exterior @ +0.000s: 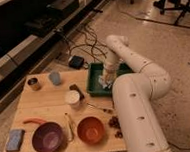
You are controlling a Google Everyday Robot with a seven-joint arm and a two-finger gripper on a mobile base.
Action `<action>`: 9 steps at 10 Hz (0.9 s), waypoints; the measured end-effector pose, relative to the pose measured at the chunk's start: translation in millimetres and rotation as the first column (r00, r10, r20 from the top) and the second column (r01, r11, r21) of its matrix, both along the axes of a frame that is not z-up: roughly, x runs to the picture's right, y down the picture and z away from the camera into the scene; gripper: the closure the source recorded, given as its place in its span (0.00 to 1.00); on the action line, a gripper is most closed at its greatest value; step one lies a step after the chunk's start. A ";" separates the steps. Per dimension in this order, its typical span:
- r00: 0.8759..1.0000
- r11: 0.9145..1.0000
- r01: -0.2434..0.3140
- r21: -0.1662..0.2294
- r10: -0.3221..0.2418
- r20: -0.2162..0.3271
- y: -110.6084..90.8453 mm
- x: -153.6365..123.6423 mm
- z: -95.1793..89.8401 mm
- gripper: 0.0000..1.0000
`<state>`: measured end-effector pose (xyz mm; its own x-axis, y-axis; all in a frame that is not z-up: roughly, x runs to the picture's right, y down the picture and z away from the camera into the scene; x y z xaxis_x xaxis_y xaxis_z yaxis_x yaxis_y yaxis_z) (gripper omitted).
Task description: Wipe tray with towel
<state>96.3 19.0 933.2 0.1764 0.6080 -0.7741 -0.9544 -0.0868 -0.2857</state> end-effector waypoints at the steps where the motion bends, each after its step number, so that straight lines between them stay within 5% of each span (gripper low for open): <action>1: 1.000 0.999 0.003 0.041 -0.003 -0.011 1.5 6.1 8.2 1.00; 5: 0.999 0.982 0.045 0.186 -0.044 -0.012 6.3 11.0 12.3 1.00; 6: 0.998 0.969 0.065 0.238 -0.058 -0.034 9.1 16.4 11.5 1.00; 9: 0.993 0.948 0.100 0.302 -0.075 -0.095 9.4 34.0 11.7 1.00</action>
